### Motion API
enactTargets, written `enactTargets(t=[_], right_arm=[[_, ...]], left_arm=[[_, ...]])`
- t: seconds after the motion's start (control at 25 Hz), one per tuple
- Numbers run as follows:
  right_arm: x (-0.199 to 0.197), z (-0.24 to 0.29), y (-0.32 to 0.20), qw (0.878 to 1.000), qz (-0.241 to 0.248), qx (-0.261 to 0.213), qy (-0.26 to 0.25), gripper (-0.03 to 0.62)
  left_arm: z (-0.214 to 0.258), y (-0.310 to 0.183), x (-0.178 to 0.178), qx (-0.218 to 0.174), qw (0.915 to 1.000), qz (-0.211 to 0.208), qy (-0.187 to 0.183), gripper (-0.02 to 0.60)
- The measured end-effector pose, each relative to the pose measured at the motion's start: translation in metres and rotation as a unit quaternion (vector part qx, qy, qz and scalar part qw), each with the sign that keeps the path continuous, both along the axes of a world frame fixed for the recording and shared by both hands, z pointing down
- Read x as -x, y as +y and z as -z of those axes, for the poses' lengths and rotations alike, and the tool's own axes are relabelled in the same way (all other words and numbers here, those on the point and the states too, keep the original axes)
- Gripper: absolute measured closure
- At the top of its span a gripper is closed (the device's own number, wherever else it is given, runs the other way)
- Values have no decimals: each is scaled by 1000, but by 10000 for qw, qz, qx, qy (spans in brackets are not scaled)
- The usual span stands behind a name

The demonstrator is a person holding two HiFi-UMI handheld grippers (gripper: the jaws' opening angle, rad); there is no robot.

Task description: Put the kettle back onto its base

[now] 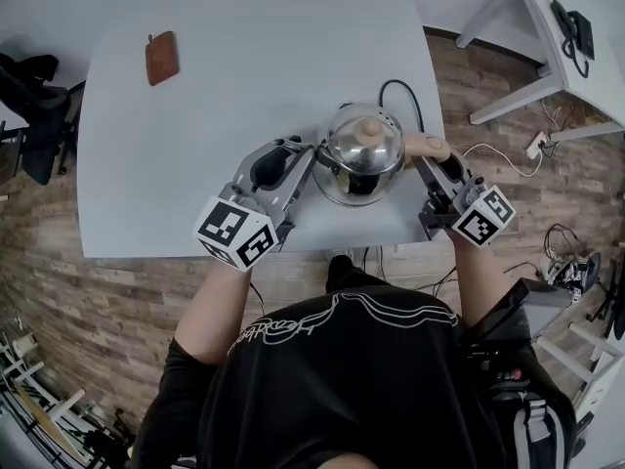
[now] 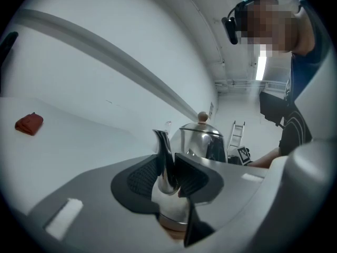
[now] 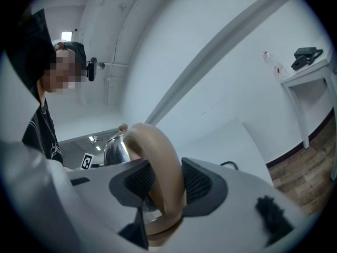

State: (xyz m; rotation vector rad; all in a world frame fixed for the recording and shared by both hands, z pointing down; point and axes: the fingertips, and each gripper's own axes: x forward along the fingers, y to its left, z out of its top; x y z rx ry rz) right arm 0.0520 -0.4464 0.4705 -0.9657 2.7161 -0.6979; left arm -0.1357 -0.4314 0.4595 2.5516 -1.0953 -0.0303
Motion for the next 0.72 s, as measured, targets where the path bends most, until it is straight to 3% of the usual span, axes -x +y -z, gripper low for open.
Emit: enactTargets(t=[0.56, 0.72], right_arm=[[-2, -7, 15, 9995, -13, -142, 271, 436], [-3, -8, 14, 9983, -62, -190, 552, 436]], left_arm=[[-7, 10, -2, -93, 9997, 45, -237, 471], [-7, 11, -3, -158, 9995, 111, -242, 471]])
